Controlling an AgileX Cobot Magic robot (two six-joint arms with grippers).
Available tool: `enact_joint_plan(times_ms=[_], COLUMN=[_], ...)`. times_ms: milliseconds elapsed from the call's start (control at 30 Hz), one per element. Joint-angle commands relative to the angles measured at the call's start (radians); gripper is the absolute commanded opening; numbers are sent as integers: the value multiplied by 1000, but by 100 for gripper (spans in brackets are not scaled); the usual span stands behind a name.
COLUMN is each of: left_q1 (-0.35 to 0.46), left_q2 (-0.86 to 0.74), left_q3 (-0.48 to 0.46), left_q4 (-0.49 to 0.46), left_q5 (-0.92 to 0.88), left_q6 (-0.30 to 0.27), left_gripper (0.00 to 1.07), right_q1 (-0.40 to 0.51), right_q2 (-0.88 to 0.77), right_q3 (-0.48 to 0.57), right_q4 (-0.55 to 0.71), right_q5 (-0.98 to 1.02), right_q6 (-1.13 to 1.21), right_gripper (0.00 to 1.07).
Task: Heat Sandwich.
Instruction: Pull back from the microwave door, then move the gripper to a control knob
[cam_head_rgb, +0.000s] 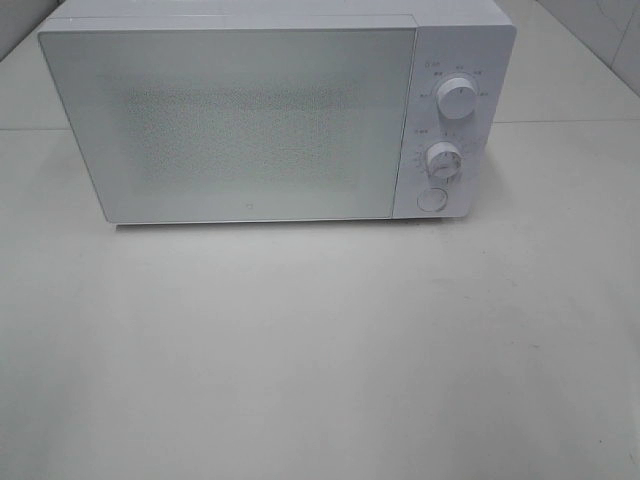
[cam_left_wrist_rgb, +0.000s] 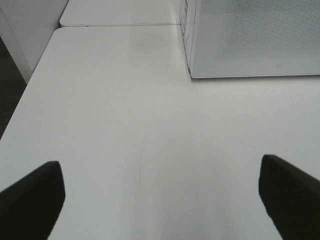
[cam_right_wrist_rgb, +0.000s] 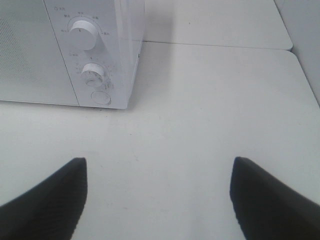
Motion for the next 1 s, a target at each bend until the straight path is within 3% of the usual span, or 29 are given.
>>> enact_joint_plan(times_ms=[33, 700, 1000], left_q1=[4, 4, 4], left_q2=[-24, -24, -24], left_q3=[2, 2, 2], left_q4=[-5, -5, -5], left_q5=[-7, -7, -7], left_q6=[-5, -5, -5], left_gripper=[101, 101, 101], right_q1=[-6, -6, -4], right_q2=[65, 462, 658], right_q3=[-4, -4, 26], right_q4=[2, 3, 24], right_q5=[-82, -536, -907], right_q6=[12, 19, -5], right_gripper=[76, 76, 76])
